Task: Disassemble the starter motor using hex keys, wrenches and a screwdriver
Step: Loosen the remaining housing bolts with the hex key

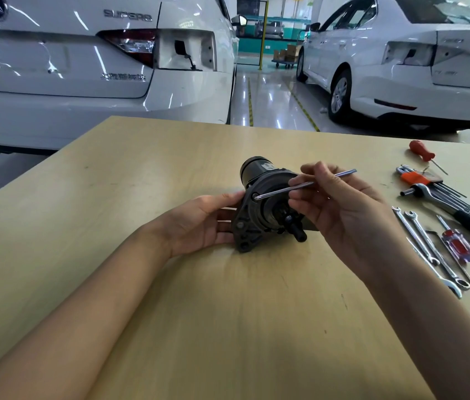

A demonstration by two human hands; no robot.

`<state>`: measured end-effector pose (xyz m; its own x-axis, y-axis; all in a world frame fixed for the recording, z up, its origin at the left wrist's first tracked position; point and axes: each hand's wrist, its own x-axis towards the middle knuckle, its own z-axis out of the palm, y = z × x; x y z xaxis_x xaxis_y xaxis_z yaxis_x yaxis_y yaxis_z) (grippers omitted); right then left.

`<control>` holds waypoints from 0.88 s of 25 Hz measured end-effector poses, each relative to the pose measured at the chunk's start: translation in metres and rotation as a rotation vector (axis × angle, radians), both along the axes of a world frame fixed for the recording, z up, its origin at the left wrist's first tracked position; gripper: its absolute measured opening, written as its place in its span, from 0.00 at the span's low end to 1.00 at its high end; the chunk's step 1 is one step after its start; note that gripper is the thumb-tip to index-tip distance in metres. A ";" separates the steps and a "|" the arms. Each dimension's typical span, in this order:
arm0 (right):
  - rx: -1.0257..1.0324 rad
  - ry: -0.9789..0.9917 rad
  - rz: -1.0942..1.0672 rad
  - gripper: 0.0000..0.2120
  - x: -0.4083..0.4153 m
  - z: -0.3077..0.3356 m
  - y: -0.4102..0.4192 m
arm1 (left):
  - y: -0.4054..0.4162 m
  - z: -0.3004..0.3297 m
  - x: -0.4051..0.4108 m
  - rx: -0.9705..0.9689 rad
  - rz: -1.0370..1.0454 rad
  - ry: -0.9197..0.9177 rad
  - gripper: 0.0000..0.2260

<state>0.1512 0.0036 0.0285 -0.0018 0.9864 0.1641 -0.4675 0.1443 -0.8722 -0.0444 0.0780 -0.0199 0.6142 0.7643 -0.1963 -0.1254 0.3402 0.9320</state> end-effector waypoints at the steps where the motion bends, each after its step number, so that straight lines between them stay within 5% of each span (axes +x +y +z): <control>1: -0.009 -0.005 -0.015 0.07 0.001 0.000 0.000 | 0.000 0.000 0.000 -0.001 -0.001 0.002 0.13; 17: 0.030 -0.154 -0.234 0.07 0.002 -0.003 -0.004 | -0.006 0.005 0.003 0.040 0.019 0.035 0.12; 22: 0.041 -0.178 -0.261 0.07 0.000 -0.006 -0.004 | -0.011 0.006 0.011 0.144 0.022 0.138 0.23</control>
